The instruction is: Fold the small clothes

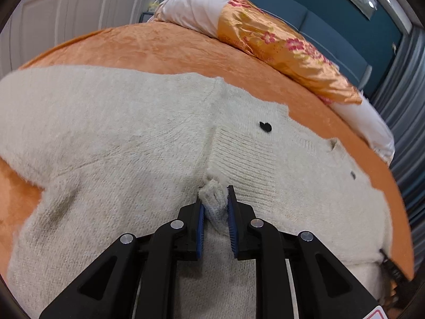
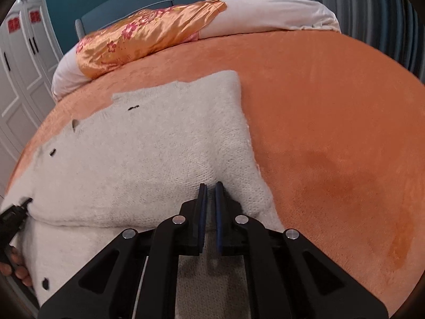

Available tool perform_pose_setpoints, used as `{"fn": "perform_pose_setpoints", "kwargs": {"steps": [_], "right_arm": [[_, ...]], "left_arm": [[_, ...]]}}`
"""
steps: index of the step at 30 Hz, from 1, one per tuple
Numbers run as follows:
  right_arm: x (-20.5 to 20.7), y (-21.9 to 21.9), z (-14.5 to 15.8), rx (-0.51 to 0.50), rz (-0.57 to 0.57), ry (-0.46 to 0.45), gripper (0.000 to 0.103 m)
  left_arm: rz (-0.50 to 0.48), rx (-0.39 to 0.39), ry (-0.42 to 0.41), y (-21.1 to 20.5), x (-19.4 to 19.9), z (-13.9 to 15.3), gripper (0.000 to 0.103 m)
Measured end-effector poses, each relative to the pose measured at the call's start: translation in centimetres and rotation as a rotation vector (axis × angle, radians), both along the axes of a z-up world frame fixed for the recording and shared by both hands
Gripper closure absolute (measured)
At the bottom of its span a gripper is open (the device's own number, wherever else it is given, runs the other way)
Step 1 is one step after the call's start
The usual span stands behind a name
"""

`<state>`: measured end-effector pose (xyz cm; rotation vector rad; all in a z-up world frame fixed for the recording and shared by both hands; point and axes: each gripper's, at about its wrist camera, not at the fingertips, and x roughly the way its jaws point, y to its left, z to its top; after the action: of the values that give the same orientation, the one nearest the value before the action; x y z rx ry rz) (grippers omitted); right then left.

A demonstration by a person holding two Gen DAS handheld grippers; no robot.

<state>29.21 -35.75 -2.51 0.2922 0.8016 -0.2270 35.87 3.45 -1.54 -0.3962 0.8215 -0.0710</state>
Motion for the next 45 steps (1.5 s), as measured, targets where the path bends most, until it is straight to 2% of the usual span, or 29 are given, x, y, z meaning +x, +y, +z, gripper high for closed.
{"fn": "perform_pose_setpoints", "kwargs": {"steps": [3, 5, 6, 7, 8, 9, 12, 15, 18, 21, 23, 24, 26, 29, 32, 34, 35, 38, 39, 41, 43, 45], "right_arm": [[-0.2, 0.0, -0.2, -0.017, -0.001, -0.001, 0.099], [-0.4, 0.1, -0.1, -0.028, -0.002, -0.002, 0.099], [-0.6, 0.2, 0.0, -0.032, -0.002, -0.003, 0.099], [-0.6, 0.2, -0.1, -0.034, -0.002, -0.004, 0.099], [-0.6, 0.2, -0.1, -0.033, -0.002, -0.006, 0.099], [-0.6, 0.1, -0.1, -0.032, -0.002, -0.008, 0.099], [-0.6, 0.2, -0.1, -0.033, -0.003, -0.011, 0.099], [-0.6, 0.3, -0.1, -0.041, -0.005, -0.009, 0.099], [-0.8, 0.4, -0.1, -0.051, -0.006, -0.01, 0.099], [-0.9, 0.5, -0.1, -0.058, -0.007, -0.01, 0.099], [-0.9, 0.5, -0.1, -0.058, -0.008, -0.012, 0.099], [-0.9, 0.5, -0.1, -0.057, -0.008, -0.011, 0.099], [-0.9, 0.5, -0.1, -0.054, -0.008, -0.015, 0.099], [-1.0, 0.4, -0.1, -0.043, -0.008, -0.023, 0.099], [-1.1, 0.2, -0.2, -0.025, -0.009, -0.034, 0.099], [-1.1, 0.1, -0.2, -0.014, -0.008, -0.039, 0.099], [-1.2, 0.0, -0.1, -0.005, -0.008, -0.043, 0.099], [-1.2, -0.2, -0.2, 0.013, -0.008, -0.051, 0.099], [-1.3, -0.3, -0.3, 0.016, -0.008, -0.053, 0.099], [-1.3, -0.4, -0.3, 0.026, -0.008, -0.057, 0.099], [-1.4, -0.5, -0.3, 0.039, -0.008, -0.063, 0.099], [-1.5, -0.8, -0.3, 0.055, -0.006, -0.068, 0.099]], "left_arm": [[0.053, -0.033, 0.012, 2.3, -1.4, 1.3, 0.084], [0.11, 0.013, -0.008, 4.7, -2.9, 2.6, 0.083], [0.129, 0.032, -0.027, 7.0, -3.8, 3.4, 0.08], [0.15, 0.052, -0.031, 9.2, -4.2, 4.1, 0.076], [0.173, 0.07, -0.028, 11.0, -4.5, 4.4, 0.062], [0.228, 0.098, -0.021, 14.2, -4.8, 4.9, 0.055], [0.402, 0.131, 0.018, 23.0, -5.3, 5.6, 0.047], [0.575, 0.018, 0.068, 31.8, -5.6, 5.2, 0.046], [0.702, -0.056, 0.109, 37.4, -5.6, 4.2, 0.046], [0.701, -0.124, 0.129, 39.3, -4.7, 3.1, 0.046], [0.682, -0.137, 0.144, 39.1, -3.7, 2.7, 0.053], [0.683, -0.111, 0.147, 38.9, -3.5, 2.9, 0.069], [0.649, -0.125, 0.146, 38.6, -2.8, 3.3, 0.094], [0.609, -0.073, 0.067, 35.8, -2.2, 6.4, 0.095], [0.474, 0.006, -0.025, 30.0, -0.4, 11.1, 0.095], [0.31, 0.038, -0.115, 22.8, 1.0, 14.8, 0.095], [0.263, 0.047, -0.138, 20.5, 1.3, 15.6, 0.095], [0.028, 0.06, -0.229, 8.6, 1.8, 18.2, 0.095], [-0.07, 0.047, -0.232, 3.6, 1.9, 18.1, 0.095], [-0.193, 0.01, -0.204, -3.1, 1.8, 16.9, 0.093], [-0.298, 0.01, -0.134, -10.3, 1.2, 13.5, 0.088], [-0.362, 0.018, -0.061, -15.7, -0.1, 9.4, 0.082]]}}
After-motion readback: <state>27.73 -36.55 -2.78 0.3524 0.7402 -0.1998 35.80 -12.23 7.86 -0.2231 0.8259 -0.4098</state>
